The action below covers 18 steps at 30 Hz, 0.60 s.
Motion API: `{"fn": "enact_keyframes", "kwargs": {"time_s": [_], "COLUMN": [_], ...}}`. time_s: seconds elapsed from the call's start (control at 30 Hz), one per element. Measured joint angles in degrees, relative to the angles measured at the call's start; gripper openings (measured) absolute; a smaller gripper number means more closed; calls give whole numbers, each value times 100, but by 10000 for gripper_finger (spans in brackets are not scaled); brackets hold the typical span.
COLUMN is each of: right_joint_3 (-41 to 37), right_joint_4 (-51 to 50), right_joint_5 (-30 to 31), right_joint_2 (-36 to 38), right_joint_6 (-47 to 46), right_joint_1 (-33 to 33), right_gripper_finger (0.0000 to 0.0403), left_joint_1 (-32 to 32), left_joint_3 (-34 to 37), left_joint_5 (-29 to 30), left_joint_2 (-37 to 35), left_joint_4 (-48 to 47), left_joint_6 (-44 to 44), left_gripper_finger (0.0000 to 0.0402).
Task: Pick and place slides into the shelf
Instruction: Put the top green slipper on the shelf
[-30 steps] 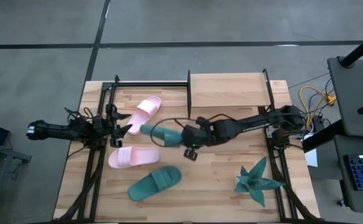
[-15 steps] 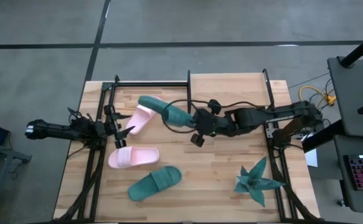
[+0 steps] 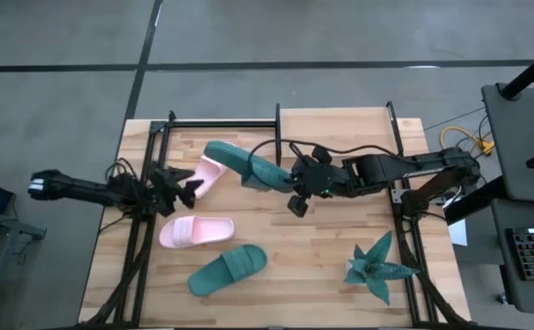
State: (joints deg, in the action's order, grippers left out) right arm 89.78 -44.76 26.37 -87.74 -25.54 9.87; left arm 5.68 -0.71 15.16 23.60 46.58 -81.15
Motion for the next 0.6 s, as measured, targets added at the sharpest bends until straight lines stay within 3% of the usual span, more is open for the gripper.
{"fn": "enact_keyframes", "kwargs": {"time_s": [0.23,0.43,0.6], "right_joint_3": [-2,-4,-4], "right_joint_4": [29,42,21], "right_joint_5": [-117,-147,-142], "right_joint_2": [-12,-14,-1], "right_joint_6": [-6,-6,-6], "right_joint_1": [-2,0,-2], "right_gripper_finger": [36,36,36], "left_joint_1": [-2,-5,-5], "left_joint_3": [-54,-554,-899], "left_joint_5": [703,1295,1793], "left_joint_2": [861,1791,2704], "left_joint_4": [1316,1351,1943], "left_joint_6": [-2265,-2682,-3219], "left_gripper_finger": [187,187,187]}}
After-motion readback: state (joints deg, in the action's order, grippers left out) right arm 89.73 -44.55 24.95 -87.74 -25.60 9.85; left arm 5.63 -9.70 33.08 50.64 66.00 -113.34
